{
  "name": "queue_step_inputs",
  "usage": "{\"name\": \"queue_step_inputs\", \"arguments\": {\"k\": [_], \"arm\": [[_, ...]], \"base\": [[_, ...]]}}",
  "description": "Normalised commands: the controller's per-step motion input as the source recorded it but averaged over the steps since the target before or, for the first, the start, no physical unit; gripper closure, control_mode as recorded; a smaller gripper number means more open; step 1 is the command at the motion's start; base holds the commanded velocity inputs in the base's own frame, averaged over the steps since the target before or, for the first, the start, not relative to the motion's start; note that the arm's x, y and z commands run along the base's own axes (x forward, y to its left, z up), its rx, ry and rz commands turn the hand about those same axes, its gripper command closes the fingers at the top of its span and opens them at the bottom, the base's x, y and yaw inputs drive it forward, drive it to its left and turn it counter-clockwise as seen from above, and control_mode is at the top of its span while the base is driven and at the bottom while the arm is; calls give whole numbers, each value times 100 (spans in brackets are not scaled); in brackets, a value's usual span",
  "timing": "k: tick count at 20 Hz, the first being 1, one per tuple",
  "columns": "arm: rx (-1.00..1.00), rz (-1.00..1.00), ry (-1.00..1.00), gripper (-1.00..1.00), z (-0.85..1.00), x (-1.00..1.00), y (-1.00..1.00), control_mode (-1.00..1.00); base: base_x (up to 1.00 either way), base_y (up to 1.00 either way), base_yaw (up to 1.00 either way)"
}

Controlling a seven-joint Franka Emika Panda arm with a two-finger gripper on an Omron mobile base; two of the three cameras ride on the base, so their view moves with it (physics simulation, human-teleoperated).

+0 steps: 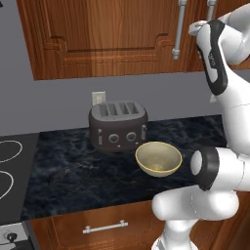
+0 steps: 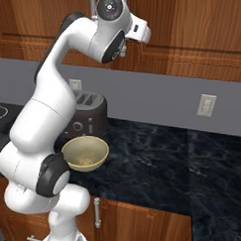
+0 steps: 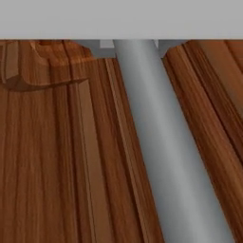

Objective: Open the cabinet and setup a tea strainer by placing it in the bowl upright.

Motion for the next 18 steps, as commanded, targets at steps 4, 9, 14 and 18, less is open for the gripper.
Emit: {"name": "queue_step_inputs", "arguments": {"k": [4, 9, 14, 18], "arm": [[6, 0, -1, 100, 10, -69, -49, -100], [3, -1, 8, 100, 17, -86, -46, -100], [9, -1, 3, 100, 9, -100, -50, -100], [18, 0, 0, 100, 0, -100, -68, -100]], "base": [[0, 0, 0], [0, 0, 0], [0, 0, 0], [0, 0, 0]]}}
